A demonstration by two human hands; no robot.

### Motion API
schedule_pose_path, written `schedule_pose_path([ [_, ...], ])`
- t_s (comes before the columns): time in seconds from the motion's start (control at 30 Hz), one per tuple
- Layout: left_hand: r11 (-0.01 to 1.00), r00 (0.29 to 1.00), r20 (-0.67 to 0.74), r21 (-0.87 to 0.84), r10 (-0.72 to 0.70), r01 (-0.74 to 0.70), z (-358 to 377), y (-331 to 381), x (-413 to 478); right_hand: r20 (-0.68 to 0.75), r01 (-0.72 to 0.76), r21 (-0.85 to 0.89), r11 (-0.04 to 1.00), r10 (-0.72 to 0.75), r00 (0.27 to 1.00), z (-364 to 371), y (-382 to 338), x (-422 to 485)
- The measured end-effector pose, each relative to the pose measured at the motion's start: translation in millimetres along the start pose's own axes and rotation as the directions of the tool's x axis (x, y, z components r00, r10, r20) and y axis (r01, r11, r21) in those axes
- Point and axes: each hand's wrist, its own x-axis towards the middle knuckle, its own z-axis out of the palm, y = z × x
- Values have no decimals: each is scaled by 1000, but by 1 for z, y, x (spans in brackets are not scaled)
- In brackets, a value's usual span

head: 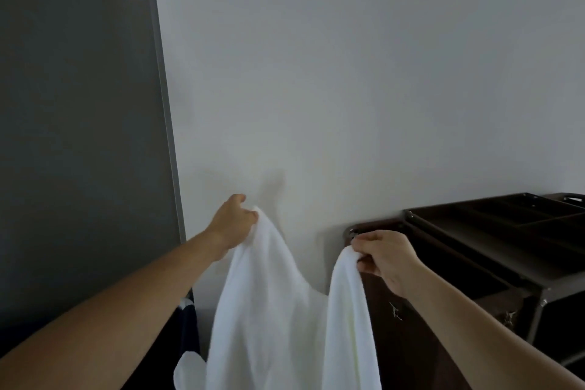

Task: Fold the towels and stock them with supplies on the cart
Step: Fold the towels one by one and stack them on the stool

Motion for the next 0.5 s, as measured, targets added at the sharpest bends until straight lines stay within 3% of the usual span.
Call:
schedule_pose_path([
  [0.2,907,949,95,279,302,-316,53,42,-43,36,166,-158,973,-162,986,56,-15,-11],
  [0.3,889,936,95,295,338,-351,63,38,-52,72,176,-204,963,-164,984,67,-21,-14],
  [0.4,833,919,121,390,376,-392,65,27,-57,129,129,-139,982,-111,985,70,-24,-16],
  [0.5,826,906,166,371,391,-424,63,23,-61,149,117,-117,986,-99,984,70,-28,-20],
])
